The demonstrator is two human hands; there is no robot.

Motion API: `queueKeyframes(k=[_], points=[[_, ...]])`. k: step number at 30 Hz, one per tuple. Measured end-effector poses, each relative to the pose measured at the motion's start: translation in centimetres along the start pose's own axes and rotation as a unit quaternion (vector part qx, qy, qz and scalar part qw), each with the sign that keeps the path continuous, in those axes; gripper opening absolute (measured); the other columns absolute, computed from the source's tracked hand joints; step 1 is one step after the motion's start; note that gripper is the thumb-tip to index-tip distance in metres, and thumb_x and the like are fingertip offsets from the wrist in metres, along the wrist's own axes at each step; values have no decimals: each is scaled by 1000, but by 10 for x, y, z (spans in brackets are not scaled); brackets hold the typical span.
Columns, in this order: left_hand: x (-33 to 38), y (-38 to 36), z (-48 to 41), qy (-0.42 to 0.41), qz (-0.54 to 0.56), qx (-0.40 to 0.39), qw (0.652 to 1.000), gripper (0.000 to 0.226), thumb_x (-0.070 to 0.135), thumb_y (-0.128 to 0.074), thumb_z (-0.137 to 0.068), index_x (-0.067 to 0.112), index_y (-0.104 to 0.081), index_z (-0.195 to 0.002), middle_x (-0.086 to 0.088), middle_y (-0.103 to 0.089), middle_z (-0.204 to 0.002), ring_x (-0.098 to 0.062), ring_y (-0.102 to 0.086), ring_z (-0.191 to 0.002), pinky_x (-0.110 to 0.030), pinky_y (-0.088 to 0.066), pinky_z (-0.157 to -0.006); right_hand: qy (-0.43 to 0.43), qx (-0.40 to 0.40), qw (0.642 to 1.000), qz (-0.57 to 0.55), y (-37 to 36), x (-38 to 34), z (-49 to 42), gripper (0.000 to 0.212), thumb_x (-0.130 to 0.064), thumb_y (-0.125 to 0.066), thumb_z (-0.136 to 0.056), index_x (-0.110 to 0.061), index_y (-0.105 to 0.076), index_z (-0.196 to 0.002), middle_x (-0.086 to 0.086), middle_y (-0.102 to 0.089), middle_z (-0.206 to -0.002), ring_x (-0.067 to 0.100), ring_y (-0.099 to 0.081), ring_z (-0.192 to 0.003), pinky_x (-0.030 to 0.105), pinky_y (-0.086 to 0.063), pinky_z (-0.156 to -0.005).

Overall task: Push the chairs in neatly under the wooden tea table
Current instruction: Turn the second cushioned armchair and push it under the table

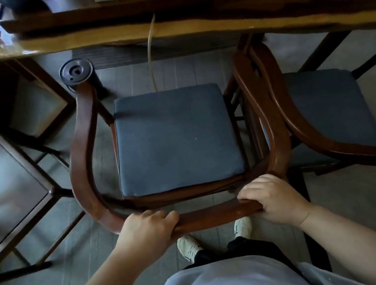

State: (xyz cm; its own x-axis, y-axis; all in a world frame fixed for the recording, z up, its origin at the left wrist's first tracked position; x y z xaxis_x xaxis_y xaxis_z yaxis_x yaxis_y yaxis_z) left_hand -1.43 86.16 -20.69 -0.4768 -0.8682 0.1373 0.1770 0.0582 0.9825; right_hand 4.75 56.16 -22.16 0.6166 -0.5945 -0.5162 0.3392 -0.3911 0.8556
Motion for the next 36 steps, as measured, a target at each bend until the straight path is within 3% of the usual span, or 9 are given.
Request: queueKeyframes(k=[2, 8, 15, 18, 21, 24, 27, 30, 36], points=[[-2, 2, -3, -6, 2, 10, 1000, 33, 51, -46, -78, 21, -55, -69, 6, -55, -54, -21, -57, -44, -23, -30, -36, -11, 4, 1000, -2, 2, 0, -1, 27, -39, -58, -77, -19, -73, -88, -8, -73, -89, 17, -66, -81, 37, -52, -76], [-10, 15, -13, -26, 12, 44, 999, 36, 53, -45, -78, 20, -53, -67, 5, -53, -49, -22, -55, -40, -23, -31, -34, -22, -14, 1000, -2, 7, 9, -9, 26, -40, -61, -78, -21, -71, -92, -8, -73, -92, 17, -66, -85, 40, -50, -81], [-42, 12, 0, -34, 15, 48, 998, 34, 52, -46, -77, 21, -58, -69, 7, -57, -54, -20, -57, -43, -25, -38, -33, -21, -21, 1000, 1, -21, -6, -22, 26, -31, -83, -72, -22, -68, -91, -9, -72, -91, 18, -66, -84, 40, -51, -77], [-62, 11, 4, -25, 8, 51, 998, 35, 54, -47, -79, 22, -58, -71, 7, -58, -56, -20, -57, -43, -26, -42, -34, -4, -17, 1000, -8, -29, -14, -36, 22, -33, -74, -77, -19, -68, -93, -6, -72, -90, 20, -66, -83, 41, -52, -75], [-75, 15, 0, -11, 7, 51, 999, 36, 54, -48, -77, 21, -60, -69, 7, -58, -55, -21, -58, -43, -27, -43, -34, 25, -30, 999, -2, -26, -14, -50, 33, -46, -61, -83, -16, -69, -94, -2, -73, -91, 23, -67, -80, 37, -54, -73], [-70, 14, -8, -7, 15, 52, 998, 35, 55, -50, -77, 22, -58, -71, 7, -59, -56, -22, -59, -45, -29, -45, -35, 41, -43, 998, 29, -19, 0, -51, 39, -54, -60, -83, -19, -68, -97, -4, -73, -95, 20, -69, -83, 41, -54, -82], [-53, 9, -28, -15, 14, 49, 999, 34, 52, -64, -71, 20, -51, -68, 6, -56, -52, -23, -57, -42, -26, -41, -34, 30, -49, 997, 48, -2, 23, -48, 33, -45, -74, -77, -19, -69, -97, -3, -74, -95, 20, -69, -84, 42, -55, -82], [-40, 11, -46, -16, 6, 48, 999, 44, 44, -85, -55, 18, -52, -66, 5, -55, -50, -24, -55, -40, -23, -36, -37, 22, -53, 997, 53, 12, 37, -52, 33, -45, -71, -77, -17, -69, -95, -1, -73, -93, 22, -68, -82, 39, -55, -75], [-47, 14, -47, -64, -2, 44, 997, 44, 44, -87, -54, 20, -53, -66, 8, -55, -51, -19, -55, -41, -22, -36, -36, -12, -45, 998, 41, 7, 33, -51, 31, -31, -83, -70, -18, -70, -94, -2, -73, -92, 22, -68, -84, 43, -53, -76]])
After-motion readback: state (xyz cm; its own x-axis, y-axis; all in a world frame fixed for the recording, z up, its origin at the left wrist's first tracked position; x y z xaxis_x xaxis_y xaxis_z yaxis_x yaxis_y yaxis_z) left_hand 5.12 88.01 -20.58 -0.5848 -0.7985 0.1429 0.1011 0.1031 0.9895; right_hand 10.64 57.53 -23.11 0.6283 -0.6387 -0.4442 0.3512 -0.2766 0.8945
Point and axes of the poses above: each hand's wrist, its own z-axis away from the middle knuckle, its own y-axis out of the back of the hand, x = y × z, the point moved 2 cm from there along -z, towards the middle knuckle
